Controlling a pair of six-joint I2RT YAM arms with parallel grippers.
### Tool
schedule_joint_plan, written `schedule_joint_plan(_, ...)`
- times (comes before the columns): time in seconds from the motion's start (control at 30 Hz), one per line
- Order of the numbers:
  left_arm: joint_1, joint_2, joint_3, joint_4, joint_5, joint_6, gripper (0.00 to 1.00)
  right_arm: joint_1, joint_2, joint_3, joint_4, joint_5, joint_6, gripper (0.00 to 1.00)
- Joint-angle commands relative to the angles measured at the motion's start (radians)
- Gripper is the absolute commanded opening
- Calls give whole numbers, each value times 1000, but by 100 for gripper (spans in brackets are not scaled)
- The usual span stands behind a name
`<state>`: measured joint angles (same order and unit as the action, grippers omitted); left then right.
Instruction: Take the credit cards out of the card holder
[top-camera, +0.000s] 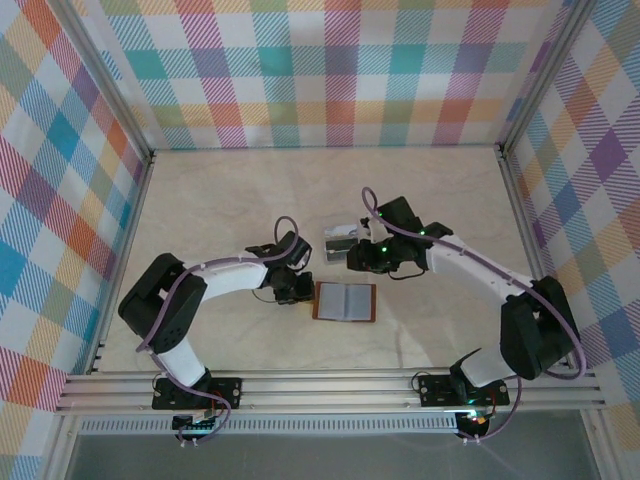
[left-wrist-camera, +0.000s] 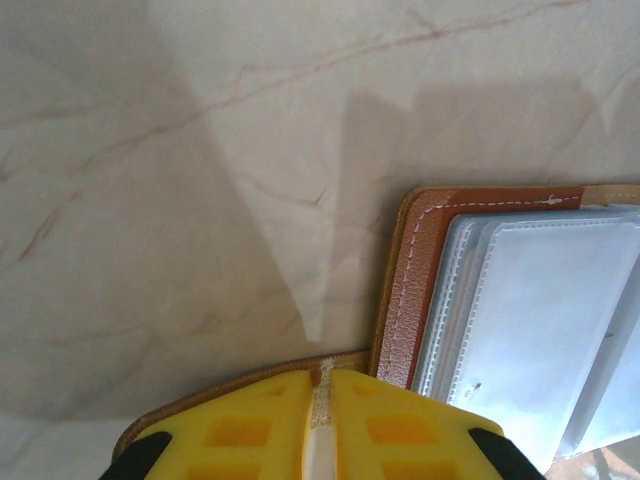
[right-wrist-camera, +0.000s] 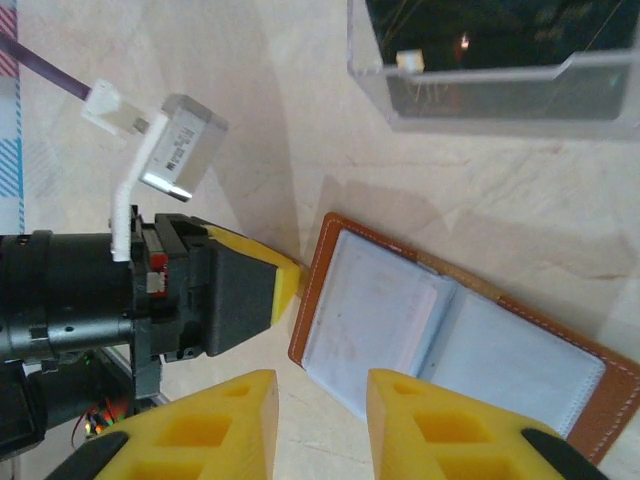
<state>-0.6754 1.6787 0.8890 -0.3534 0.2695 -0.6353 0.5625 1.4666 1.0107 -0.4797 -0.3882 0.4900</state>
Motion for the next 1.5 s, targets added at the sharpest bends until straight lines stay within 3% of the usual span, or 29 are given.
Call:
schedule_joint_plan(0.0,-1,-23,-52,-53,-9,-24,15,32,33,6,-3,-60,48,29)
schedule_joint_plan(0.17,-1,-43,-14,-68,-21,-24,15,70,87,2,62,-140,119,29)
schedule_joint_plan(0.77,0,19,39,30,101,-50,11,108,157,-39,145,-116,222,18)
schedule_joint_plan(1.2,14,10,-64,108,81,-90,5,158,261,-31,205,-119,256,17)
schedule_joint_plan(1.47,20,-56,-184,234,65,-208,5,169,299,-6,193,-126,246,16)
